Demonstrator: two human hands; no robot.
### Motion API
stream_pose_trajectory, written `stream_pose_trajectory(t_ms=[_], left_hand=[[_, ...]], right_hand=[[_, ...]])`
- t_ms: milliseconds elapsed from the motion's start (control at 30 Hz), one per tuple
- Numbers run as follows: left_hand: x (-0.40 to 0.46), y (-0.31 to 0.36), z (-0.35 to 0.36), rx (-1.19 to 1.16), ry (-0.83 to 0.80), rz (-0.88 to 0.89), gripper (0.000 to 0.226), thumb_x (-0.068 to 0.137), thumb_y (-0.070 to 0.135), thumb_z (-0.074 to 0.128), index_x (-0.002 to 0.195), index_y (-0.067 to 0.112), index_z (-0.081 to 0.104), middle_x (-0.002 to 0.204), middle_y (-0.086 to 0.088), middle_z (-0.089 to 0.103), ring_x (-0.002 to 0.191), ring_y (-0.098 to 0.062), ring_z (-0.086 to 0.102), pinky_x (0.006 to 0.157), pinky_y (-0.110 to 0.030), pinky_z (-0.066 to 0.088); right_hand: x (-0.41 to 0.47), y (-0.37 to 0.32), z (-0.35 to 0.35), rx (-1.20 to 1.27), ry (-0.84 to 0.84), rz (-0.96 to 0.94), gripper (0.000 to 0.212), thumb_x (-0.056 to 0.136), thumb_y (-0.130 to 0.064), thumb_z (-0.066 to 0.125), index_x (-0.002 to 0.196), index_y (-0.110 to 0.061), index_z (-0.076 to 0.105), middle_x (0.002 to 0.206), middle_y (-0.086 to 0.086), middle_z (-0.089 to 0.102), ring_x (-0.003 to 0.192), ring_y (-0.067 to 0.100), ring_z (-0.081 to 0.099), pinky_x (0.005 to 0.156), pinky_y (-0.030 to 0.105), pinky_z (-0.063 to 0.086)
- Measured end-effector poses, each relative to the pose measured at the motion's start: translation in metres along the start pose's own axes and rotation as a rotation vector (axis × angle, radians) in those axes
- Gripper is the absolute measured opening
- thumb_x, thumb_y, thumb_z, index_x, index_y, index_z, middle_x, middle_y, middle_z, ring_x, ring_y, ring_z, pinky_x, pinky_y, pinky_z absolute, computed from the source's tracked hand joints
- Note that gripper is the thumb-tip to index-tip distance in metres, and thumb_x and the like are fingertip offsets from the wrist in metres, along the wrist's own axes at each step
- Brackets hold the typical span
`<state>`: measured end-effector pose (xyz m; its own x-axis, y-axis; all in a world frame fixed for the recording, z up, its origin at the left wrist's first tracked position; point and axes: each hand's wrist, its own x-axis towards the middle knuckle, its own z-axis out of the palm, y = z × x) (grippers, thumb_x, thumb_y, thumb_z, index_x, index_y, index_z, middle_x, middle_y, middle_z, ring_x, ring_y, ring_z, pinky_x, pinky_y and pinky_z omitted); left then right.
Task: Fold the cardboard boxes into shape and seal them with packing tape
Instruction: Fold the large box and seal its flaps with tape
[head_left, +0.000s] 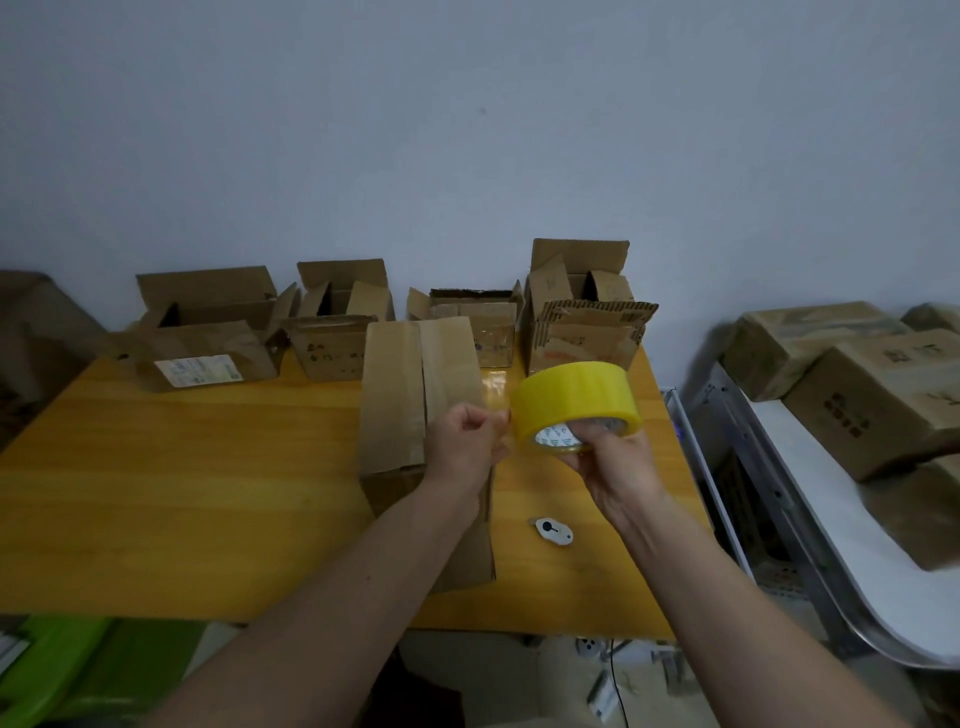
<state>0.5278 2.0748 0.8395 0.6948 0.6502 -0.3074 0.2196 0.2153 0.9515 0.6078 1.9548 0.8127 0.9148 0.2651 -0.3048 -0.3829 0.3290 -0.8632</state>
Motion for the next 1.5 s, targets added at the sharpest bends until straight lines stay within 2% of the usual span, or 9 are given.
stream_pose_trajectory(t_ms=[133,333,500,700,867,967,1100,1200,1500], left_hand=[[0.000,-0.006,-0.001,0.123,0.083,-0.001,0.011,0.091,0.025,0.062,0.087,0.014,0.061,0.088,0.001,0.059,0.078,-0.007,0.050,0.058,-0.020,0.034],[0.009,-0.008,-0.026,0.119,0.136,-0.009,0.012,0.090,0.028,0.062,0.086,0.018,0.058,0.091,0.001,0.056,0.082,-0.011,0.051,0.061,-0.022,0.036],[0.010,-0.015,-0.037,0.118,0.100,-0.006,0.010,0.090,0.029,0.063,0.091,0.019,0.062,0.090,0.000,0.062,0.084,-0.014,0.058,0.069,-0.023,0.044],[0.012,-0.021,-0.051,0.114,0.157,-0.026,0.010,0.089,0.028,0.064,0.087,0.018,0.066,0.085,0.000,0.066,0.082,-0.014,0.060,0.065,-0.022,0.042],[0.007,-0.031,-0.066,0.181,0.014,-0.055,0.005,0.089,0.021,0.064,0.094,0.019,0.064,0.099,0.000,0.062,0.094,-0.014,0.056,0.076,-0.026,0.045],[0.005,-0.039,-0.074,0.146,0.052,-0.110,0.009,0.090,0.024,0.064,0.094,0.016,0.063,0.102,-0.002,0.061,0.098,-0.017,0.055,0.082,-0.029,0.045],[0.010,-0.047,-0.105,0.106,0.230,-0.179,0.012,0.091,0.023,0.064,0.090,0.012,0.063,0.095,-0.005,0.062,0.088,-0.020,0.056,0.075,-0.030,0.047],[0.013,-0.052,-0.120,0.085,0.155,-0.212,0.016,0.092,0.021,0.063,0.089,0.006,0.064,0.078,-0.004,0.059,0.067,-0.015,0.051,0.060,-0.025,0.042],[0.012,-0.061,-0.123,-0.142,0.223,-0.181,0.013,0.097,0.014,0.055,0.087,0.007,0.056,0.084,-0.008,0.065,0.075,-0.017,0.057,0.079,-0.037,0.051]], right_hand=[[0.004,0.004,-0.002,-0.117,-0.033,-0.042,0.027,0.083,0.010,0.059,0.101,-0.009,0.063,0.084,0.006,0.072,0.090,0.029,0.068,0.080,0.046,0.054],[0.017,-0.002,-0.028,-0.325,0.176,-0.129,0.049,0.079,0.012,0.060,0.124,-0.007,0.055,0.111,0.017,0.064,0.100,0.033,0.063,0.086,0.048,0.055],[0.013,0.007,-0.021,-0.239,0.165,-0.119,0.024,0.083,0.008,0.053,0.091,-0.010,0.066,0.086,0.010,0.066,0.087,0.029,0.060,0.074,0.037,0.052],[0.010,0.020,-0.017,-0.299,0.029,-0.056,0.027,0.090,-0.003,0.059,0.097,-0.029,0.061,0.097,0.008,0.069,0.090,0.027,0.066,0.069,0.044,0.058],[0.015,0.028,-0.016,-0.329,0.093,-0.013,0.024,0.079,-0.006,0.074,0.100,-0.013,0.065,0.092,0.009,0.073,0.086,0.025,0.070,0.067,0.034,0.056],[0.015,0.034,-0.012,-0.403,0.128,-0.015,0.018,0.086,-0.007,0.067,0.099,0.004,0.064,0.097,0.029,0.066,0.089,0.036,0.067,0.076,0.045,0.057],[0.019,0.027,-0.027,-0.776,0.226,-0.280,0.035,0.086,0.007,0.049,0.112,-0.013,0.061,0.099,0.001,0.058,0.098,0.024,0.056,0.082,0.039,0.048],[0.020,0.031,-0.034,-0.808,0.210,-0.308,0.045,0.088,0.007,0.049,0.127,-0.016,0.053,0.107,-0.004,0.050,0.101,0.015,0.046,0.085,0.035,0.043],[0.018,0.052,-0.027,-0.819,0.074,-0.295,0.022,0.092,-0.005,0.057,0.112,-0.014,0.059,0.100,-0.001,0.057,0.095,0.017,0.053,0.078,0.033,0.043]])
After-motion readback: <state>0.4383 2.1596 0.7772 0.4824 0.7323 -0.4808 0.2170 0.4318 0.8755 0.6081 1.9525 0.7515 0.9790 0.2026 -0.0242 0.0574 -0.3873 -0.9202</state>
